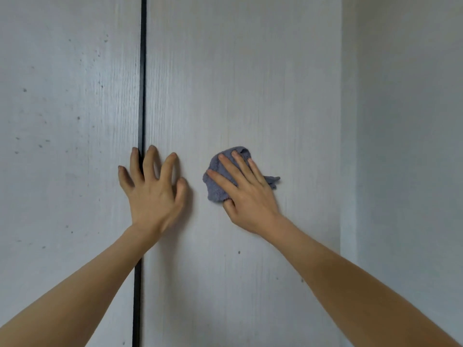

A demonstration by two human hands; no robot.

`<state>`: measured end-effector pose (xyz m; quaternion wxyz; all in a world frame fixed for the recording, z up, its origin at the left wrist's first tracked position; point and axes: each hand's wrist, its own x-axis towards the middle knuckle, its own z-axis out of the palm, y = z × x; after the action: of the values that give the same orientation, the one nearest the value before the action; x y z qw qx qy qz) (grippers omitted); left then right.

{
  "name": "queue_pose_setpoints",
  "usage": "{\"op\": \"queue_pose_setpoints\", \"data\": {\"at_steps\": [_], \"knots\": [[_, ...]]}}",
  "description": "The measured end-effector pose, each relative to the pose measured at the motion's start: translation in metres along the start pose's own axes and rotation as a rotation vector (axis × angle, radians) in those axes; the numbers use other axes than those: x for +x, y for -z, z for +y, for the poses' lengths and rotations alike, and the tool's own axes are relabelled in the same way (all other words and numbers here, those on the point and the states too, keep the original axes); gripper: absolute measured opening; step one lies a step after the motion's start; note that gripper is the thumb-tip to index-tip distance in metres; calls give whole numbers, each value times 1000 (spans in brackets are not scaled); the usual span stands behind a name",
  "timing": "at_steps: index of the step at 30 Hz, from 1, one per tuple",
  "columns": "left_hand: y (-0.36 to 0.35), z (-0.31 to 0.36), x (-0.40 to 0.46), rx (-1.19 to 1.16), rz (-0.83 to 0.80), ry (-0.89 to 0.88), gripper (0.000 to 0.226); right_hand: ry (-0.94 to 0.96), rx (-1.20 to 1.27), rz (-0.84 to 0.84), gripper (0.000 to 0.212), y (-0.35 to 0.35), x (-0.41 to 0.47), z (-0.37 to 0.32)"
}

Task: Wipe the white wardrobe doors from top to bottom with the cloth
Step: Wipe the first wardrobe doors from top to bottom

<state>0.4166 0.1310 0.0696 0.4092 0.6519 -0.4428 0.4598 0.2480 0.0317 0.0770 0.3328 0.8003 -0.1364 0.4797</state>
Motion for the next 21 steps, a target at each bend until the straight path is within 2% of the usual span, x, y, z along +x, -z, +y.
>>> {"op": "queue_pose_setpoints", "data": {"at_steps": [4,9,13,15,18,19,21], "knots": [[-8,0,-2,5,61,5,57,-189,4,124,55,10,3,37],[-13,0,-1,13,136,-8,55,-528,-31,185,57,36,-8,105],[-18,0,-3,23,162,-13,54,-705,-11,207,57,31,-24,99],[-19,0,-3,15,174,-18,55,-588,-42,237,61,17,-32,76],[-18,0,-3,-3,158,-17,62,-145,-41,99,64,7,-34,53],[-17,0,-3,-15,153,-18,64,-67,-67,64,64,10,-27,55],[-15,0,-3,-35,135,-14,68,-151,-63,72,63,22,-5,68]]}}
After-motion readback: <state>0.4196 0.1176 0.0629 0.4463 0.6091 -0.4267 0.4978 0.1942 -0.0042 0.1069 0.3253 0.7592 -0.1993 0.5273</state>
